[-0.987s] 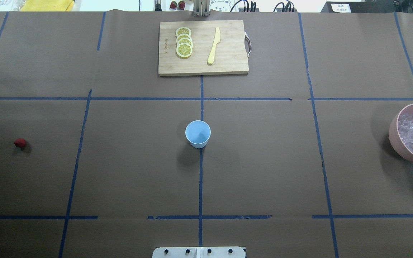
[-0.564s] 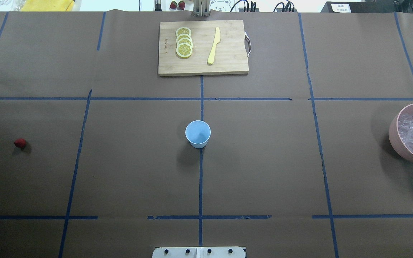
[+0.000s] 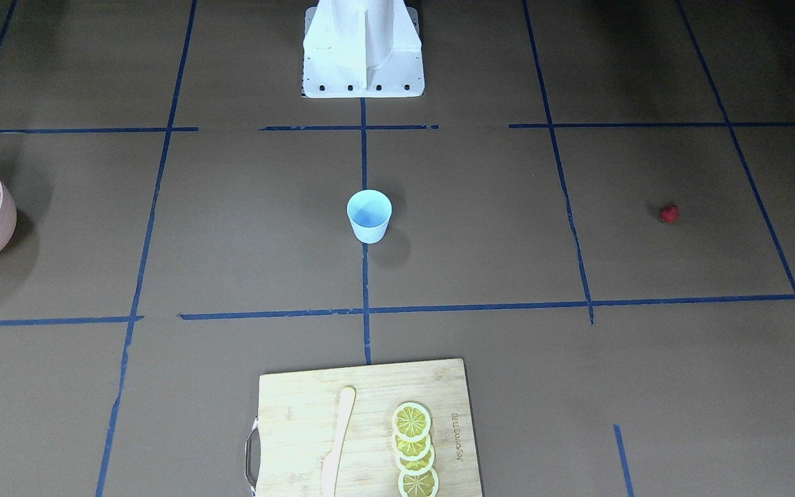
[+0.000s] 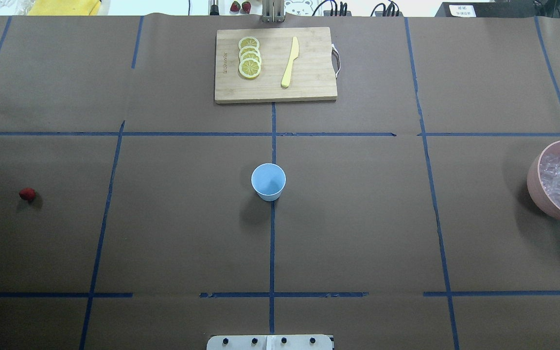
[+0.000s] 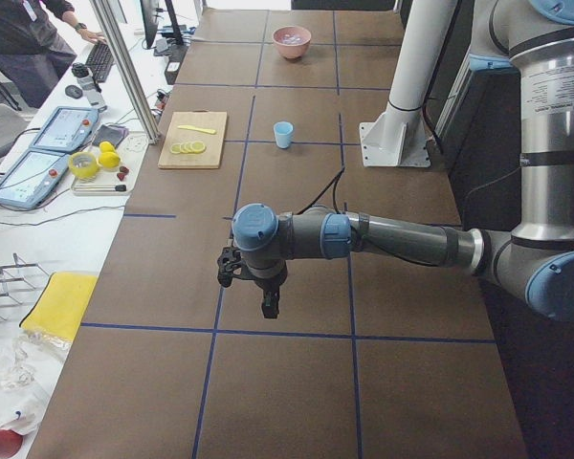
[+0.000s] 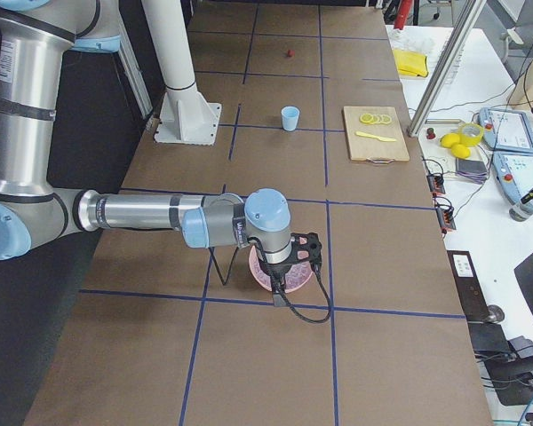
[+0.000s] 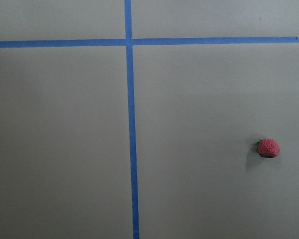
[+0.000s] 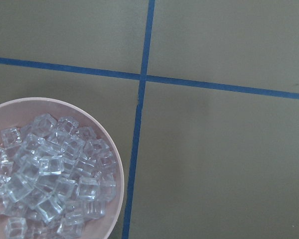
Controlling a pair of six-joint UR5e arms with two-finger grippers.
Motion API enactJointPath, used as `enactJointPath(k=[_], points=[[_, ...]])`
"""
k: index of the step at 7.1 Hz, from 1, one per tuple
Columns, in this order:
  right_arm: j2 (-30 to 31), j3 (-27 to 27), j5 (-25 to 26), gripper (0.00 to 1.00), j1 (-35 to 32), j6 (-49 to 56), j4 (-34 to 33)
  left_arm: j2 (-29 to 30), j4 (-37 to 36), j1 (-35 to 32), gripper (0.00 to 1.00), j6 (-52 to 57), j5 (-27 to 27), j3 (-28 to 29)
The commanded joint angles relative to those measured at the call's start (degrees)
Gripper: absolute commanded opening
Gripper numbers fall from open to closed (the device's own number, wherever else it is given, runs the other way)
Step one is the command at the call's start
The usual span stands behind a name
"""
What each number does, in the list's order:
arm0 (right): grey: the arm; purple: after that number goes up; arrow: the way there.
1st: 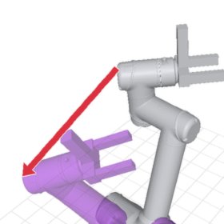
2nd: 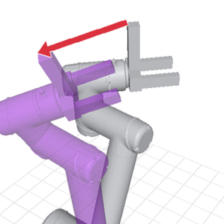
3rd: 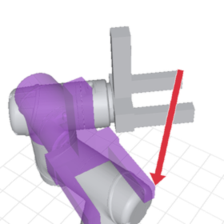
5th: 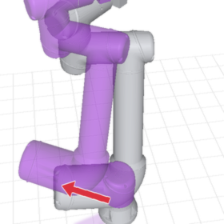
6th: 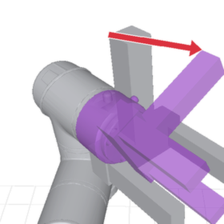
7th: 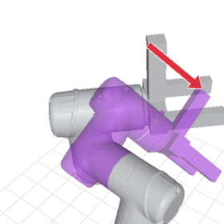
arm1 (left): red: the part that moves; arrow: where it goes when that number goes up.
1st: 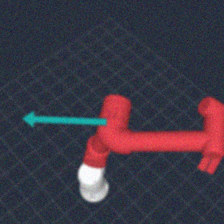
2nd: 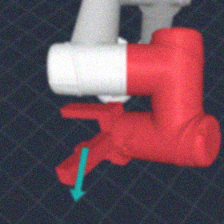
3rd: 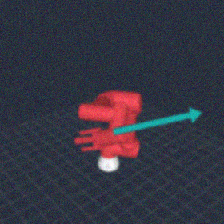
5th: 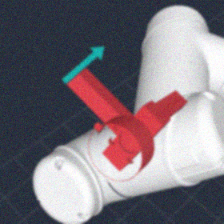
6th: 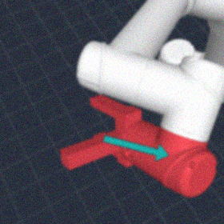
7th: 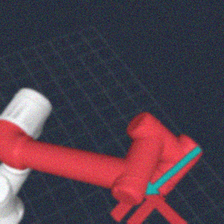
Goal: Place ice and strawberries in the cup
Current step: 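Lower the right gripper into the pink bowl of ice cubes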
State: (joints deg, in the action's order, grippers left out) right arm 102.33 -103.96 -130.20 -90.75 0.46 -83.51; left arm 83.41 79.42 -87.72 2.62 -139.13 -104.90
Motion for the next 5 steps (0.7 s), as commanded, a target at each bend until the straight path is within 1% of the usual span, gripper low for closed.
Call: enactJointPath(k=[1,2,3,4,5], points=[[-1.2,1.0,-3.3,1.00,0.0,-2.6,0.4,-0.3,0.0,-0.1,1.00,0.0,0.0,0.0],[-1.2,0.0,-3.9,1.00,0.8,-3.0,1.7,-0.4,0.0,0.0,1.00,-0.1,0.0,0.0],[-1.3,0.0,-5.7,1.00,2.3,-3.1,2.2,-0.5,0.0,0.0,1.00,-0.1,-0.1,0.0],[-3.4,0.0,-5.8,1.00,5.2,-3.4,2.6,-0.6,0.0,0.0,1.00,-0.1,-0.2,0.0],[-4.4,0.0,-5.7,0.99,8.5,-11.5,4.6,-0.6,0.0,0.0,1.00,-0.1,-0.2,0.2]])
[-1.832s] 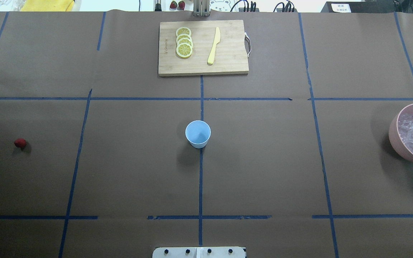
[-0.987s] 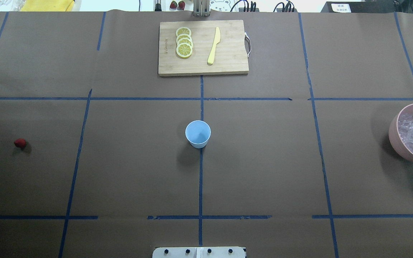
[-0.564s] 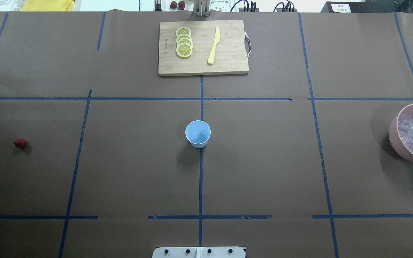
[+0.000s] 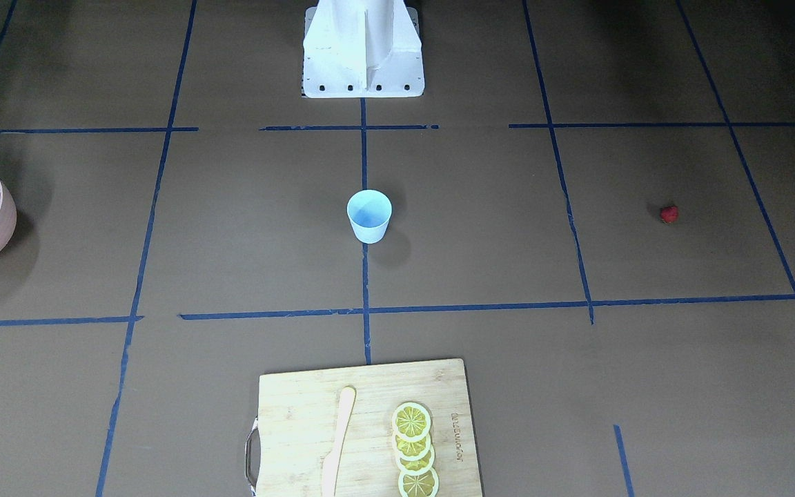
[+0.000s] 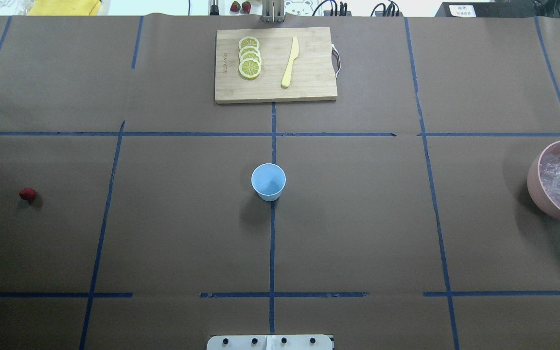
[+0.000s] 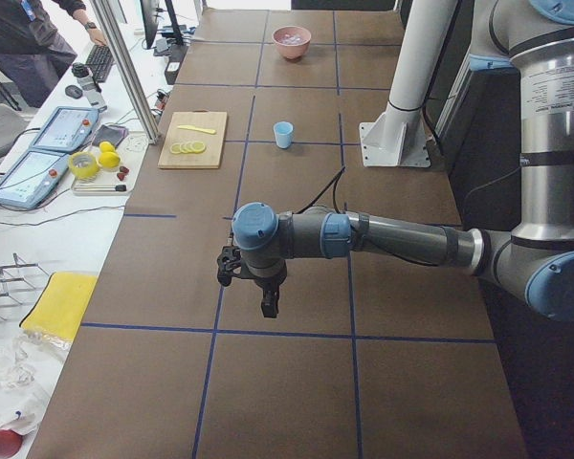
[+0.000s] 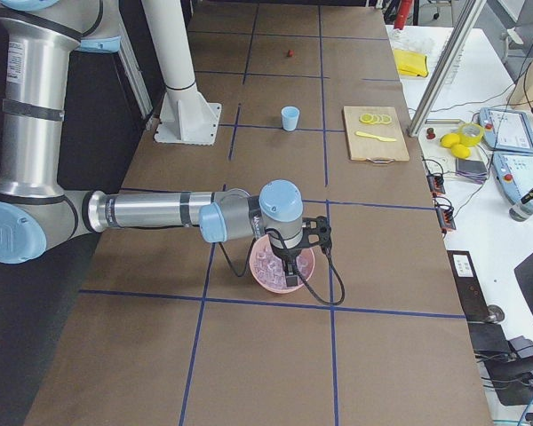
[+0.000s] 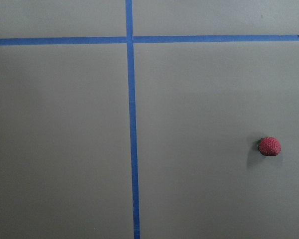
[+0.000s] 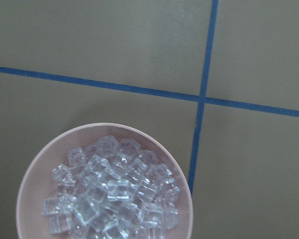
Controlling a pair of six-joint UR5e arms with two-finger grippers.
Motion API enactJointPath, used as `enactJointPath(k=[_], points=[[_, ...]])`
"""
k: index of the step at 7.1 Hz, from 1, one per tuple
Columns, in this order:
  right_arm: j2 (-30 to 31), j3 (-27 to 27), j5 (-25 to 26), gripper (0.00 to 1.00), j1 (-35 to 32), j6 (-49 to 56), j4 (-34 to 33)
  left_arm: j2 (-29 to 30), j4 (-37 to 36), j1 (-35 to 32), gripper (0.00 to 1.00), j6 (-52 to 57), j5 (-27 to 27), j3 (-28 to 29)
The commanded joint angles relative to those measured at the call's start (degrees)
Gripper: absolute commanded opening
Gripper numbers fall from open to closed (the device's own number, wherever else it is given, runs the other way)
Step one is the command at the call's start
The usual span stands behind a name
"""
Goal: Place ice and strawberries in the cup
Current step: 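Lower the right gripper into the pink bowl of ice cubes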
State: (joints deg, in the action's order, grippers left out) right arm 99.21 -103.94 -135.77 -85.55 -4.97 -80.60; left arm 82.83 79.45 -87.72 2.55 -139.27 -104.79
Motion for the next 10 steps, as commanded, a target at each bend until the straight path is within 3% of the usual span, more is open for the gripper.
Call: enactJointPath(k=[1,3,5,7,10], points=[[-1.1,0.5,0.8,1.00,6.2,-10.9,7.1,0.0,0.0,0.0,1.00,0.1,-0.3,0.4],[-1.4,1.0,5.0,0.99,11.5,-17.2,10.4,-0.1,0.0,0.0,1.00,0.2,-0.3,0.6],[-1.5,2.3,5.6,0.98,11.8,-17.3,11.6,0.0,0.1,0.0,1.00,0.1,-0.4,0.7],[-2.3,9.3,6.5,0.96,11.9,-18.4,19.0,0.0,0.1,0.0,1.00,0.1,-0.6,0.6],[-2.2,10.2,6.6,0.89,14.9,-23.3,23.8,0.0,0.1,0.0,1.00,0.0,-0.6,0.3]])
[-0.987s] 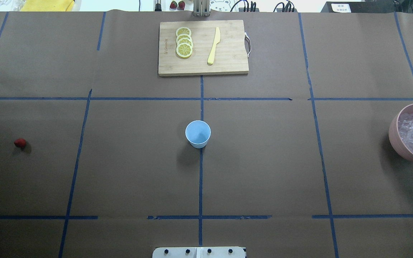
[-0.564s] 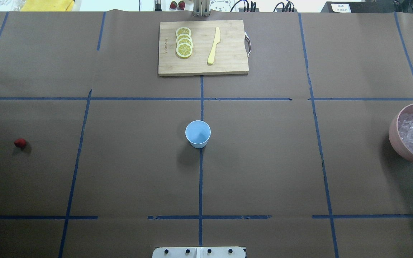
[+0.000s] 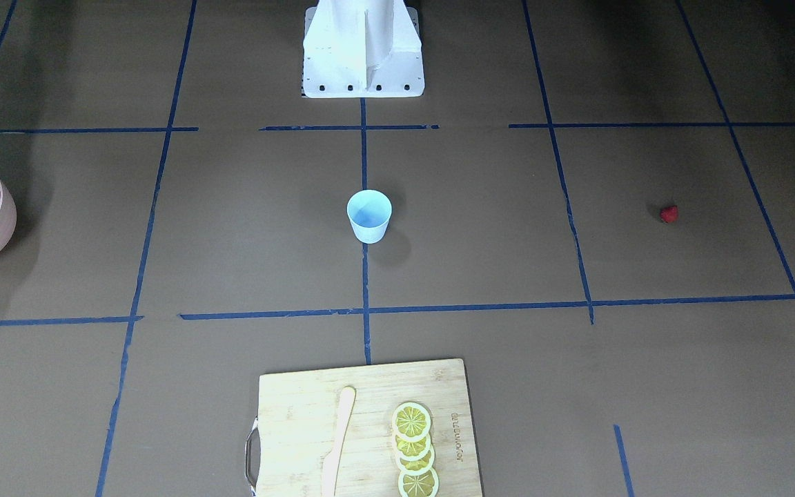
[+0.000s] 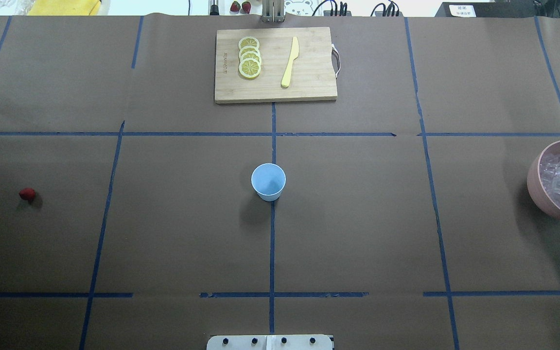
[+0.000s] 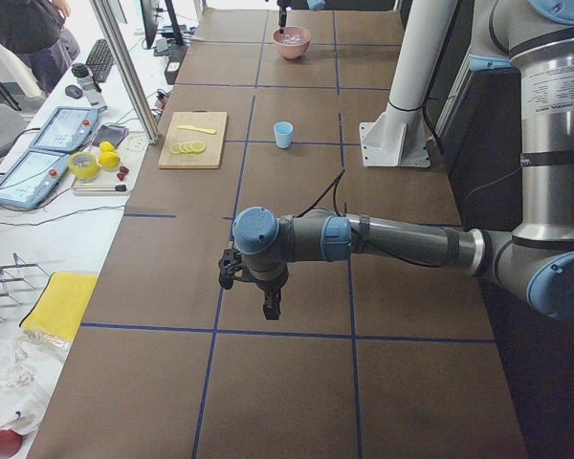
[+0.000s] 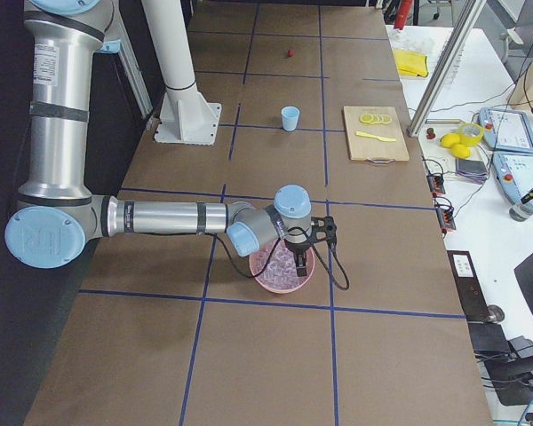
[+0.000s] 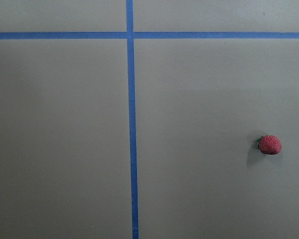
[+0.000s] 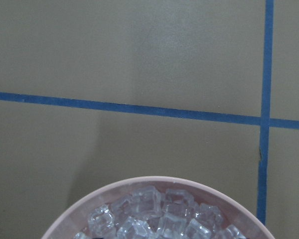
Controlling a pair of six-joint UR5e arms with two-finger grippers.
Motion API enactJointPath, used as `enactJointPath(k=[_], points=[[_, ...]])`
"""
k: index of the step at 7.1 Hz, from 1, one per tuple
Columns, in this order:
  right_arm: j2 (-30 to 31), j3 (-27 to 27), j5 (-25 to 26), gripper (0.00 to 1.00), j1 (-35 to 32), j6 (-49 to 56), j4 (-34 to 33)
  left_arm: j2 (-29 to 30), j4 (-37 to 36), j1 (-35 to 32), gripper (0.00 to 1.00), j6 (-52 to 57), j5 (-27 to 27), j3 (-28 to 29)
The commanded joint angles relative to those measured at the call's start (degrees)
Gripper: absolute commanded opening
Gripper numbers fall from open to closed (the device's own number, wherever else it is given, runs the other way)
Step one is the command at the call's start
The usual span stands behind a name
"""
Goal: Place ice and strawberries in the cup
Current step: 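Close the right gripper on an ice cube in the bowl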
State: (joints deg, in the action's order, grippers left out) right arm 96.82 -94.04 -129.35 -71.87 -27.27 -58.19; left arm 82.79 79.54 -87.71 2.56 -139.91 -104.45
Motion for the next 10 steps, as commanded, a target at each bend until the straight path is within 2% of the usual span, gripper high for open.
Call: enactJointPath(k=[1,6,7,8,9,10], points=[[0.5,0.3,0.2,0.87,1.4,-0.9,1.4,0.0,0.0,0.0,1.00,0.0,0.0,-0.1],[2.7,0.3,0.3,0.84,2.5,-0.4,1.4,0.0,0.0,0.0,1.00,0.1,0.0,-0.1],[2.7,0.3,0.9,0.68,2.7,-0.4,1.4,0.0,0.0,0.0,1.00,0.1,0.0,-0.1],[2.6,0.3,1.0,0.33,2.7,-0.4,1.4,-0.1,0.0,0.0,1.00,0.1,0.0,-0.1],[2.5,0.2,1.0,0.16,2.7,-0.4,1.4,0.0,0.0,0.0,1.00,0.1,0.0,-0.1],[2.5,0.0,1.0,0.11,2.7,-0.4,1.4,-0.1,0.0,0.0,1.00,0.1,0.0,-0.1]])
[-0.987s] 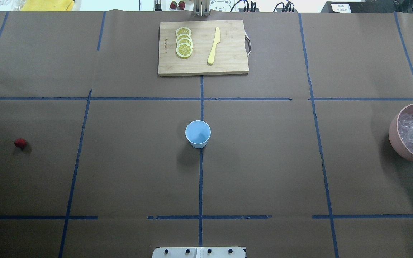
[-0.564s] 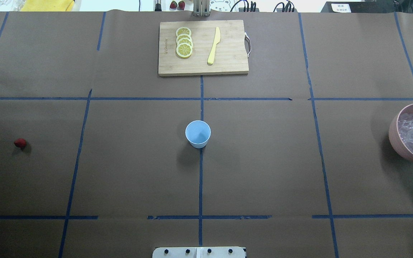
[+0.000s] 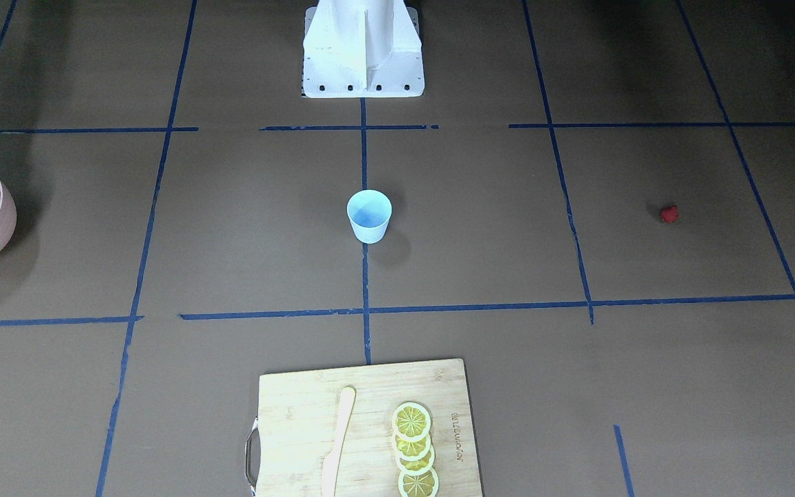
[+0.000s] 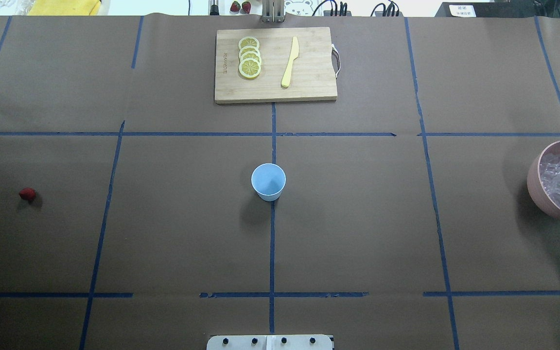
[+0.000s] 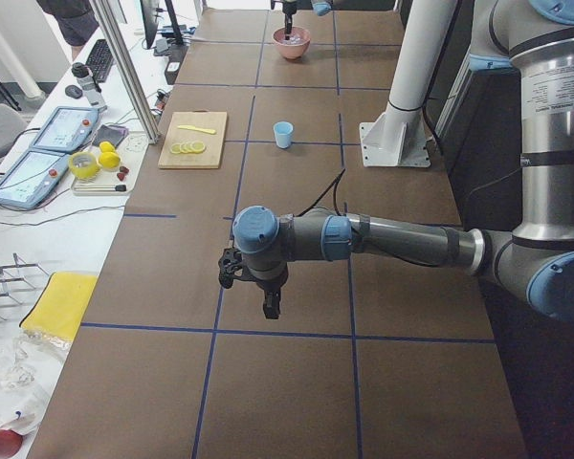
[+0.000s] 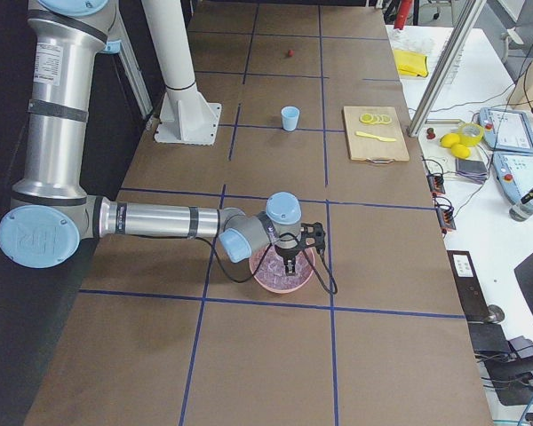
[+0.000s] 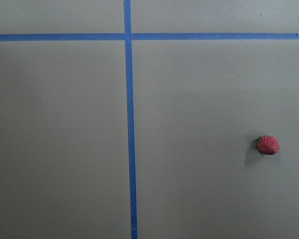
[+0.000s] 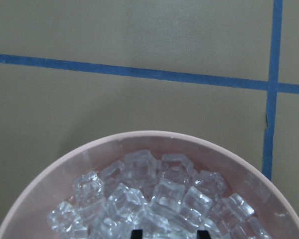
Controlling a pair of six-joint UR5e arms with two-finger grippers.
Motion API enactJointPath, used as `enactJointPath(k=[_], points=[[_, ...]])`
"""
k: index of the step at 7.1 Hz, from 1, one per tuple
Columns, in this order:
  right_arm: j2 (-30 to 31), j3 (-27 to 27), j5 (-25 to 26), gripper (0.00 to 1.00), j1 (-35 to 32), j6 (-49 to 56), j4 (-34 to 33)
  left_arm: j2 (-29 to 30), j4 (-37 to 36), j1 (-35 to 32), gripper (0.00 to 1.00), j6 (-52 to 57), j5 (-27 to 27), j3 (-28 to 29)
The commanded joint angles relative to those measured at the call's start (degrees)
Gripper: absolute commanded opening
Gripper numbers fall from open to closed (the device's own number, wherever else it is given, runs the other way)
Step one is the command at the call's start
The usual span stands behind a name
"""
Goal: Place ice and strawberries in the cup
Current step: 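Close the right gripper on an ice cube in the bowl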
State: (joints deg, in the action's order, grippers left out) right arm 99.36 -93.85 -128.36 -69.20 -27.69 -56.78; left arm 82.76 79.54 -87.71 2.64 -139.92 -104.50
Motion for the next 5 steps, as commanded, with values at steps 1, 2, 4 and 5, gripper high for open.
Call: enactJointPath(k=[1,2,4,5], points=[[-0.1,-0.4,0.0,0.05,-0.1,0.0,0.0,-0.1,0.0,0.0,1.00,0.0,0.0,0.0],[-0.1,-1.3,0.0,0.04,-0.1,0.1,0.0,-0.1,0.0,0.0,1.00,0.0,0.0,-0.1],[-1.1,-6.6,-0.9,0.03,-3.7,0.1,-5.8,-0.1,0.0,0.0,1.00,0.0,0.0,-0.1],[-1.7,-11.5,-0.9,0.03,-3.9,0.2,-11.9,-0.1,0.0,0.0,1.00,0.0,0.0,-0.2]])
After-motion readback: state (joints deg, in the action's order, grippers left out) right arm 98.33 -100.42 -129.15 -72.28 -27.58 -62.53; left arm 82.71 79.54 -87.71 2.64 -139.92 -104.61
